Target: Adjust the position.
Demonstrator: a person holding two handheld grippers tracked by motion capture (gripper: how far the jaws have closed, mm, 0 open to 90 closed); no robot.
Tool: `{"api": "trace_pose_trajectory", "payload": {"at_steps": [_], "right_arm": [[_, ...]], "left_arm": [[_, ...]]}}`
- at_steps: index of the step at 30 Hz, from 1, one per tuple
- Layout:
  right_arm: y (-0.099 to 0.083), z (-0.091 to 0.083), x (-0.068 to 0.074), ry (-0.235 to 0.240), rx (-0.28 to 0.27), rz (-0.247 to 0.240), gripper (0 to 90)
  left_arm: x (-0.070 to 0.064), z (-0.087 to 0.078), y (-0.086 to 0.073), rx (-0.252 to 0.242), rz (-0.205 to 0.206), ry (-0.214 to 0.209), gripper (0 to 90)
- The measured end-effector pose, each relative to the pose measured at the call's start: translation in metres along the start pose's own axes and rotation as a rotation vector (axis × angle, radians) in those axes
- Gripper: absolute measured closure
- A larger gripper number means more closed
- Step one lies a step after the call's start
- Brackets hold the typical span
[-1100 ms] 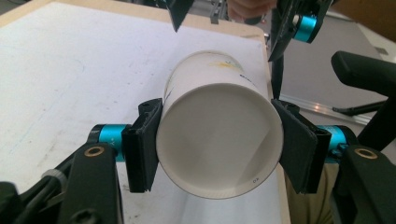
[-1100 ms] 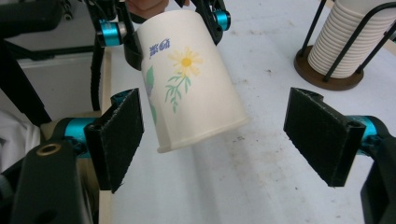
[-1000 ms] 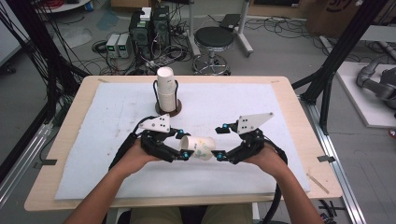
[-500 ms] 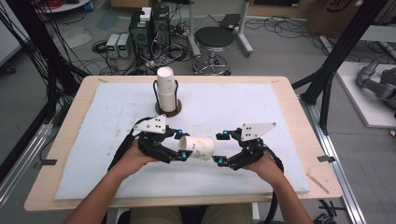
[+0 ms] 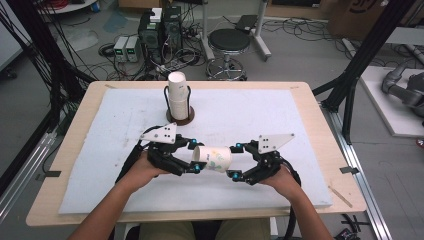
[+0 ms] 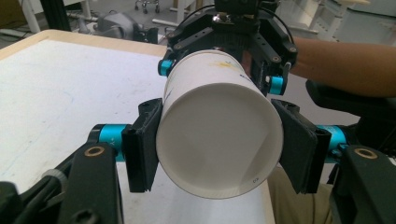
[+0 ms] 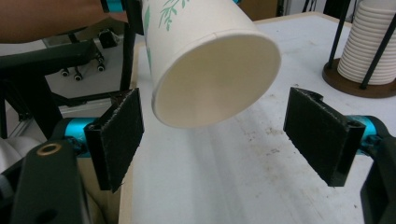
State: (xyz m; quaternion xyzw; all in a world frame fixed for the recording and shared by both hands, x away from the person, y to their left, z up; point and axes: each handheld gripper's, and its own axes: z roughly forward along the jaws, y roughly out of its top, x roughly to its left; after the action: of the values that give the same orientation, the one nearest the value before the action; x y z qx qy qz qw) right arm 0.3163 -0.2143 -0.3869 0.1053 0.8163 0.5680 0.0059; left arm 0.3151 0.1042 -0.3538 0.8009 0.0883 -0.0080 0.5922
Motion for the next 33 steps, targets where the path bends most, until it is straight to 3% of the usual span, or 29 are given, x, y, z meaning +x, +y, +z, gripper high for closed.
{"api": "trace_pose_trajectory", "payload": {"at_steps": [13, 21, 31, 33], "right_arm": [[0.0003, 0.0059, -0.0008, 0.052, -0.014, 0.0, 23.3], [-0.0024, 0.0057, -0.004, 0.098, -0.077, 0.02, 27.4], [-0.003, 0.0029, -0.0054, 0.102, -0.112, 0.031, 33.2], [-0.0027, 0.0021, -0.0055, 0.101, -0.109, 0.03, 33.2]], "left_arm": [[-0.0021, 0.0034, 0.0004, -0.012, 0.008, -0.032, 37.5], [-0.0018, 0.0028, -0.0018, -0.041, -0.002, -0.039, 37.5], [-0.0027, 0.0026, -0.0067, -0.047, -0.02, -0.023, 37.0], [-0.0031, 0.0043, -0.0072, -0.033, -0.034, -0.017, 33.5]]}}
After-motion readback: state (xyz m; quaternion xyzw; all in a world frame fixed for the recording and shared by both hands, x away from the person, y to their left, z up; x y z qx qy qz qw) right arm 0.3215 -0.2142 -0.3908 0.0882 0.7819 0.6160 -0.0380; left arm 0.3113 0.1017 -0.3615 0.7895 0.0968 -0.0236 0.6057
